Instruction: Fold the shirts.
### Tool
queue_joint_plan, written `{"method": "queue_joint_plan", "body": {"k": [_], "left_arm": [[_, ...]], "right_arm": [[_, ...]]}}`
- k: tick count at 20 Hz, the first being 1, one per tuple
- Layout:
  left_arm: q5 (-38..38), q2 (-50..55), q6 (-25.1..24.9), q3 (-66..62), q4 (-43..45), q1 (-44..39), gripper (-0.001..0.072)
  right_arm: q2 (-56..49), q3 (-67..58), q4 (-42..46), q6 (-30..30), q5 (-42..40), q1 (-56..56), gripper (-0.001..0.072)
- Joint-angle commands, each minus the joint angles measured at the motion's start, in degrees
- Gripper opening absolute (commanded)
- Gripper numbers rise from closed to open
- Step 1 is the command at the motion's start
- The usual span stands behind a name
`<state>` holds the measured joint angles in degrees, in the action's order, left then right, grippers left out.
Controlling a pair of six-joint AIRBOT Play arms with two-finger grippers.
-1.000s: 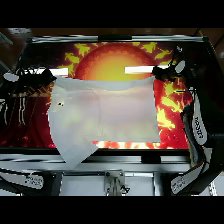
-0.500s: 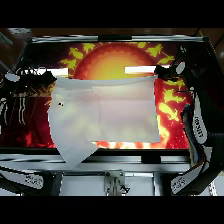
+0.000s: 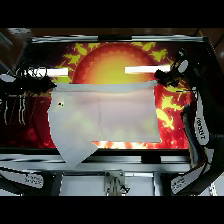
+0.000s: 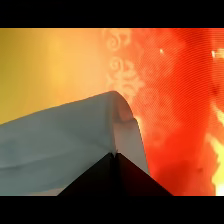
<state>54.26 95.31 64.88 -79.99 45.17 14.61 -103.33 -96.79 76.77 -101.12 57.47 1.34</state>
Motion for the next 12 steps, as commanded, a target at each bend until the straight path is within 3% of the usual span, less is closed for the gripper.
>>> {"method": "queue_joint_plan", "body": {"k": [1, 5, 12], "left_arm": [[10.1, 0.1, 1.6, 0.0, 7.4, 0.6, 0.0027], [13.8, 0.5, 6.2, 0.0, 16.0, 0.4, 0.0027], [14.5, 0.6, 6.6, 0.0, 16.4, 0.3, 0.0028]], "right_arm": [[0.0, 0.0, 1.8, 0.5, 8.1, 0.0, 0.0053], [-1.8, 0.0, 1.8, -0.7, 10.2, 0.0, 0.0053], [-4.8, 0.0, 0.1, -1.3, 11.4, 1.5, 0.0053]]}}
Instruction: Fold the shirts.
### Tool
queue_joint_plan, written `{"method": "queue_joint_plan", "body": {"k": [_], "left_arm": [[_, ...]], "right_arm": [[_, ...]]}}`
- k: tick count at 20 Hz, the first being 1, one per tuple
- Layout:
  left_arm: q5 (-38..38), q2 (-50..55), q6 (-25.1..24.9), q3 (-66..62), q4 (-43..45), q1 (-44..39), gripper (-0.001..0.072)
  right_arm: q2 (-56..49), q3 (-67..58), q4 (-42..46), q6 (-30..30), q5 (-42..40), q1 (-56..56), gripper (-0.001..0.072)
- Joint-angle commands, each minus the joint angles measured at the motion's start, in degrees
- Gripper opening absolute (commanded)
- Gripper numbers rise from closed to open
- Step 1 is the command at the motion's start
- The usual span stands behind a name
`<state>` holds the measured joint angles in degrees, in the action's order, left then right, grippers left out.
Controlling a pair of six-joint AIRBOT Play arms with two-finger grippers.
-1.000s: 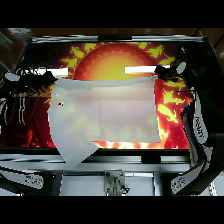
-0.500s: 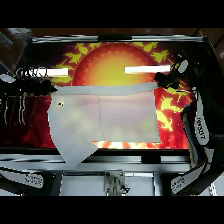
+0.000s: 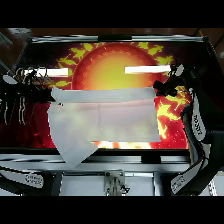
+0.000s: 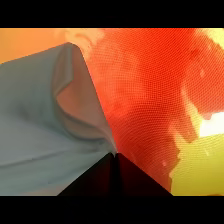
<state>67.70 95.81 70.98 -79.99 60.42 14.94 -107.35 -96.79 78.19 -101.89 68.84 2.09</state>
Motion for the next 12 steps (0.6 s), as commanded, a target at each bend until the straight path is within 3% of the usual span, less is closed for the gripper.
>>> {"method": "queue_joint_plan", "body": {"k": [1, 12], "left_arm": [[1.2, 0.2, 0.5, 0.0, 1.1, 0.0, 0.0028], [2.3, 1.4, 0.4, 0.0, 1.1, -1.7, 0.0028]], "right_arm": [[-0.8, 0.0, -2.7, -0.5, -0.2, 1.1, 0.0053], [-0.8, 0.0, -4.1, 0.5, 10.5, -0.8, 0.0053]]}}
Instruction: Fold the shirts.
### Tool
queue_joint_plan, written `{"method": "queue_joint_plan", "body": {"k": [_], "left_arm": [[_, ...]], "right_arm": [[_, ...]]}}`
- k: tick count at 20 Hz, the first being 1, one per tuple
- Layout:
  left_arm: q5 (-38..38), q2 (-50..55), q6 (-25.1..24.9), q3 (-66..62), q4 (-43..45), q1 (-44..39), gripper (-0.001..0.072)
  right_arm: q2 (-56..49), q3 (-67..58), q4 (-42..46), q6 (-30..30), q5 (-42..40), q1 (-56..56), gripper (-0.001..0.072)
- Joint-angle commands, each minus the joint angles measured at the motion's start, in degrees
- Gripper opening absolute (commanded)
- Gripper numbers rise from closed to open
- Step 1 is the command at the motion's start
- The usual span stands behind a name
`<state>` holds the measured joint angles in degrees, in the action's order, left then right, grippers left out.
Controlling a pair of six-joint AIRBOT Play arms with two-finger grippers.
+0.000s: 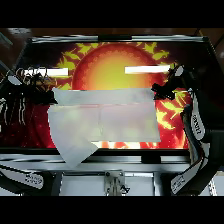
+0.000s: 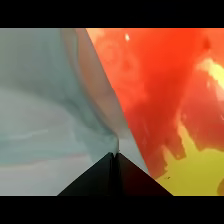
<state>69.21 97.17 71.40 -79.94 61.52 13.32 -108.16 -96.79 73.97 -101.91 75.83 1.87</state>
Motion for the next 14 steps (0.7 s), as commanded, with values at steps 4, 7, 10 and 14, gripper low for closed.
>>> {"method": "queue_joint_plan", "body": {"k": [4, 7, 10, 14], "left_arm": [[1.0, 0.1, -0.2, -0.1, 0.1, 0.0, 0.0028], [1.4, 0.1, -0.2, -0.1, 1.8, 0.0, 0.0028], [1.5, 0.1, -0.2, -0.1, 2.2, 0.0, 0.0028], [0.6, 0.1, -0.4, -0.1, 2.2, 0.0, 0.0027]], "right_arm": [[0.0, 0.0, 0.1, 0.4, 6.3, -0.6, 0.0053], [0.0, 0.0, 0.1, 0.1, 6.3, -0.6, 0.0053], [0.0, 0.0, 0.1, -0.8, 6.3, -0.5, 0.0053], [-0.1, 0.0, 0.0, -2.3, 6.4, -1.0, 0.0053]]}}
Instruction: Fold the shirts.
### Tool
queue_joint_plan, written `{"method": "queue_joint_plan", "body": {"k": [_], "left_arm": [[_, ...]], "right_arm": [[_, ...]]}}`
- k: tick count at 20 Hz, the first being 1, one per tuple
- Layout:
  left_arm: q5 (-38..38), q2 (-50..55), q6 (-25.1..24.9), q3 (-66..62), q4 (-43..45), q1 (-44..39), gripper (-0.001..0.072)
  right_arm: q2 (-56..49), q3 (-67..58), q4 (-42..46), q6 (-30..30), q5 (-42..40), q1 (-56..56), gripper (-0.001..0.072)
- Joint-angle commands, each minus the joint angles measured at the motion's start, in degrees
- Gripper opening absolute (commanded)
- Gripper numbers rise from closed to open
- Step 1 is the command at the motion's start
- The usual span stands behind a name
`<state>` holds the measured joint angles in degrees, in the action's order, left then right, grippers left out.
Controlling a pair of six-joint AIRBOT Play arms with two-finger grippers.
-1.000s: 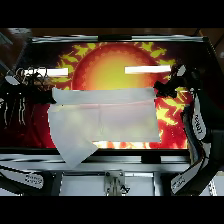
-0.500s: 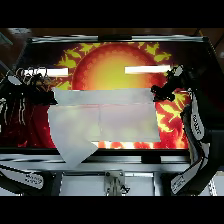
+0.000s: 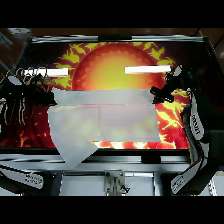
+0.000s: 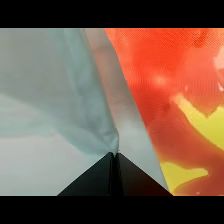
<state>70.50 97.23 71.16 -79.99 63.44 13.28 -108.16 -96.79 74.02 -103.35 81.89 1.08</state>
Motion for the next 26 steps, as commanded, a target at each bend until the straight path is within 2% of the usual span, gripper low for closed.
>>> {"method": "queue_joint_plan", "body": {"k": [1, 11, 13, 14, 15, 16, 20, 23, 26], "left_arm": [[-0.9, 0.0, -0.1, -0.1, 0.2, 0.3, 0.0028], [-1.9, 1.2, 0.1, 0.0, -1.0, -0.3, 0.0028], [-1.9, 1.4, 0.1, 0.0, -1.0, -0.4, 0.0029], [-1.6, 1.4, 0.1, -0.1, -1.0, -0.3, 0.0107], [-0.6, 1.2, 0.1, -0.3, -1.0, -0.3, 0.0334], [1.5, 1.2, 0.1, -1.0, -1.0, 0.0, 0.0432], [9.4, -0.8, 1.6, -6.6, -1.1, 0.5, 0.0432], [11.6, -5.9, 2.7, -8.3, -1.1, 0.5, 0.0432], [19.0, -10.2, 2.6, -5.6, -1.3, 1.1, 0.0432]], "right_arm": [[-0.3, 0.0, 0.3, -0.8, 0.9, 0.0, 0.0053], [-1.8, 0.0, -1.6, -2.1, 0.1, 0.6, 0.0055], [-1.8, 0.0, -1.6, -2.0, 0.5, 0.5, 0.0081], [-1.7, 0.0, -1.7, -1.8, 0.7, 0.7, 0.0260], [-1.4, 0.0, -2.8, 0.5, 1.1, 1.1, 0.0471], [-1.0, -0.1, -3.8, 1.9, 2.0, 1.7, 0.0471], [4.4, 0.0, -2.0, 4.7, 7.3, 6.1, 0.0470], [11.0, 0.0, 7.7, 7.5, 12.3, 9.1, 0.0471], [16.5, 0.0, 16.1, 12.5, 16.2, 10.1, 0.0496]]}}
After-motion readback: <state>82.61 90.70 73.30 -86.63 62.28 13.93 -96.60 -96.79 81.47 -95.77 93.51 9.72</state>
